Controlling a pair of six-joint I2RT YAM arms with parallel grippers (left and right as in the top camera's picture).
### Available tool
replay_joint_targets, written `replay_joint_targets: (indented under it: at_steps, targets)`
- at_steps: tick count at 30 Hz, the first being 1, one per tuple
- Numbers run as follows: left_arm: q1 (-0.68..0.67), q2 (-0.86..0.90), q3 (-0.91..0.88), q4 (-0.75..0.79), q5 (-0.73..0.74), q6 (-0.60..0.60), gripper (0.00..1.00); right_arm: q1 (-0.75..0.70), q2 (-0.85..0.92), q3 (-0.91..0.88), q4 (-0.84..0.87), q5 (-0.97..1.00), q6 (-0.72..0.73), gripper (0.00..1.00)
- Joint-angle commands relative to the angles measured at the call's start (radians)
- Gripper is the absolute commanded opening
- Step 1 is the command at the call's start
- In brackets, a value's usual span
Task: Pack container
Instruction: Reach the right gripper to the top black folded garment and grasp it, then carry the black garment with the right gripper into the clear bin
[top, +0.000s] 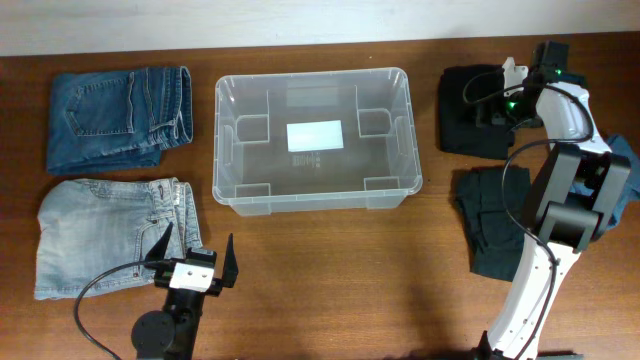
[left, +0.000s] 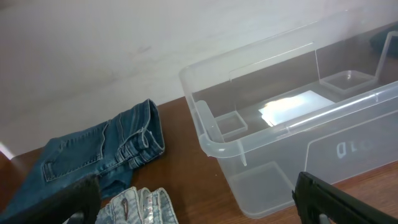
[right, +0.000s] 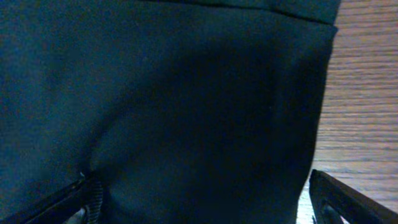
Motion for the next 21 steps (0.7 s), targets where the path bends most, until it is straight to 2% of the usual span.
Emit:
replay_joint_targets:
  at_steps: [1, 2, 3, 5, 7, 9, 15, 16, 18, 21]
  targets:
    - [0.006, -0.005, -0.005, -0.002, -0.004, 0.008, 0.99, 0.011, 0.065, -0.005, -0.016, -0.079, 0.002, 0.95]
    - [0.006, -0.005, -0.005, -0.002, -0.004, 0.009, 0.99, 0.011, 0.068, -0.005, -0.015, -0.097, 0.015, 0.89]
    - [0.006, -0.005, -0.005, -0.002, -0.004, 0.008, 0.99, 0.012, 0.072, -0.005, -0.014, -0.115, 0.023, 0.79]
    - [0.006, -0.005, -0.005, -0.002, -0.004, 0.008, 0.99, 0.011, 0.078, -0.005, -0.014, -0.134, 0.026, 0.69]
    - [0.006, -0.005, -0.005, -0.002, -0.004, 0.009, 0.99, 0.011, 0.08, -0.005, -0.014, -0.133, 0.043, 0.66]
    - [0.006, -0.005, -0.005, -0.001, -0.004, 0.009, 0.99, 0.011, 0.082, -0.005, -0.014, -0.134, 0.052, 0.59]
    - [0.006, -0.005, -0.005, -0.002, -0.004, 0.009, 0.99, -0.01, 0.082, -0.002, -0.004, -0.154, 0.182, 0.2]
    - [0.006, -0.005, -0.005, -0.002, -0.004, 0.009, 0.99, -0.022, 0.082, 0.006, -0.009, -0.213, 0.184, 0.12]
    - [0.006, -0.005, -0.005, -0.002, -0.004, 0.009, 0.99, -0.045, 0.077, 0.018, -0.015, -0.348, 0.184, 0.05]
    - [0.006, -0.005, -0.005, -0.002, -0.004, 0.009, 0.99, -0.091, 0.072, 0.058, -0.015, -0.689, 0.185, 0.04]
